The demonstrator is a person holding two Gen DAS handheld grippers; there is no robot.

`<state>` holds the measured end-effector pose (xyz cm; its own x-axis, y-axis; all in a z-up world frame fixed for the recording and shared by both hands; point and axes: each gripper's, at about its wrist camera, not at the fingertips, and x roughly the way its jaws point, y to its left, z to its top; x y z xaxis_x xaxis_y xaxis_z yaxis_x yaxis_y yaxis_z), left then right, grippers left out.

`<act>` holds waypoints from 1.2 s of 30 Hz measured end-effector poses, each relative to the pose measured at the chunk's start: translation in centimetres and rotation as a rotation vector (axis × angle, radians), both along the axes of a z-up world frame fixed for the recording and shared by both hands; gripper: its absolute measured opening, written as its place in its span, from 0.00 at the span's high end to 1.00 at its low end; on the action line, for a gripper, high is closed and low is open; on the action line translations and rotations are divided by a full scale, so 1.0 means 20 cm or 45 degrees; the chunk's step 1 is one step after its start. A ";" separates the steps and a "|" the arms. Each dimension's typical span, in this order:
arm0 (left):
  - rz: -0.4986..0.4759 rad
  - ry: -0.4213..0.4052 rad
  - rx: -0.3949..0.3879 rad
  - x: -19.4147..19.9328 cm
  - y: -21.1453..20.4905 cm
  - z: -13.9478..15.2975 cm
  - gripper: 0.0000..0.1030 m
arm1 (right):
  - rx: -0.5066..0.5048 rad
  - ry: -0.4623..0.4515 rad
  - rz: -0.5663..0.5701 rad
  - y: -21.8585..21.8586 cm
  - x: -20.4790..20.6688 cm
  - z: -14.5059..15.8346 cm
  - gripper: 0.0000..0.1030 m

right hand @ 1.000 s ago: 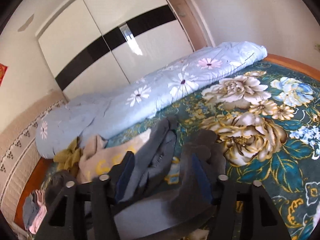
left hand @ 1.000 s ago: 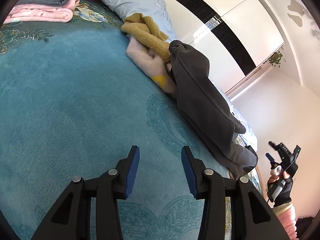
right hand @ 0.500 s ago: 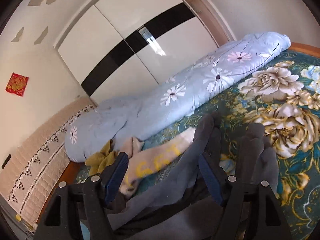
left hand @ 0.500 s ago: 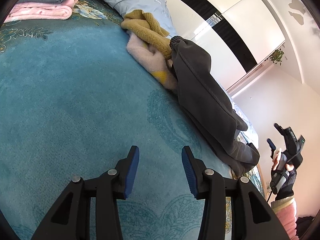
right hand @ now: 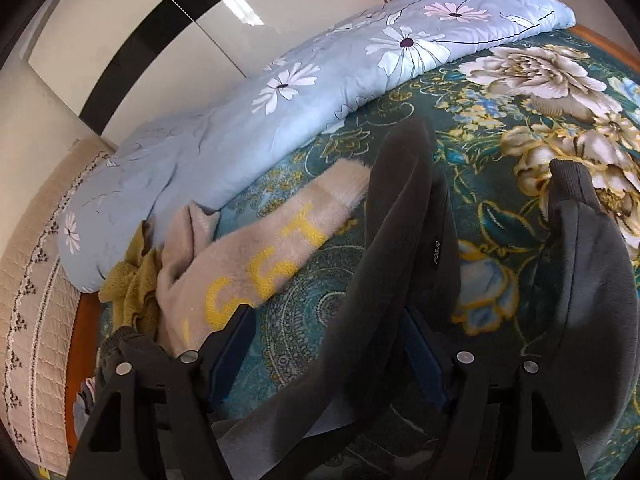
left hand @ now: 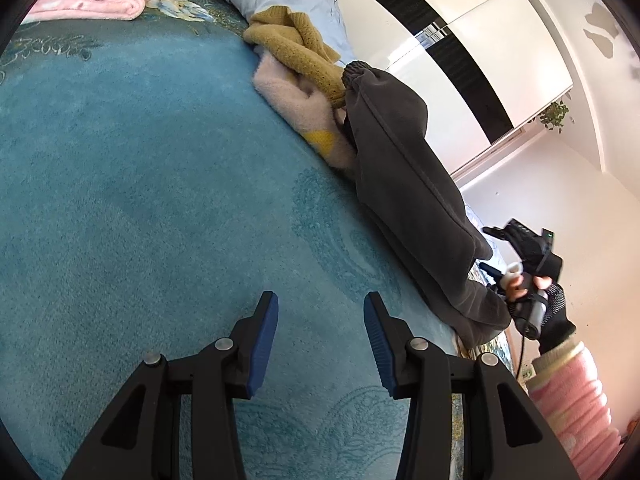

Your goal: Fold clothes

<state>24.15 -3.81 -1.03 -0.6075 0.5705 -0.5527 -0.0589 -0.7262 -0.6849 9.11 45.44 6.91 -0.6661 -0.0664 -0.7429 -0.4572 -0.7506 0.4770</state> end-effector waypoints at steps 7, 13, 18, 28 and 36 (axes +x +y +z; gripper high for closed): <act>-0.029 -0.003 0.028 0.00 0.01 0.00 0.50 | -0.007 0.009 -0.029 -0.02 0.03 -0.04 0.18; 0.005 0.000 -0.245 -0.01 0.09 0.05 0.45 | -0.029 0.169 0.056 -0.08 0.21 0.04 0.00; -0.045 -0.057 -0.693 -0.08 0.32 0.10 0.44 | -0.031 0.243 0.106 -0.14 0.31 0.09 0.00; -0.018 -0.032 -0.957 -0.32 0.44 0.03 0.18 | 0.060 0.365 0.272 -0.31 0.48 0.12 0.00; 0.006 -0.022 -0.878 -0.33 0.37 0.01 0.13 | 0.092 0.402 0.348 -0.33 0.52 0.10 0.00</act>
<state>17.52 3.61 -0.86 -0.5971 0.0827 -0.7979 -0.0481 -0.9966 -0.0673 19.49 38.93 8.93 -0.8268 -0.2275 -0.5144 -0.0764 -0.8606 0.5035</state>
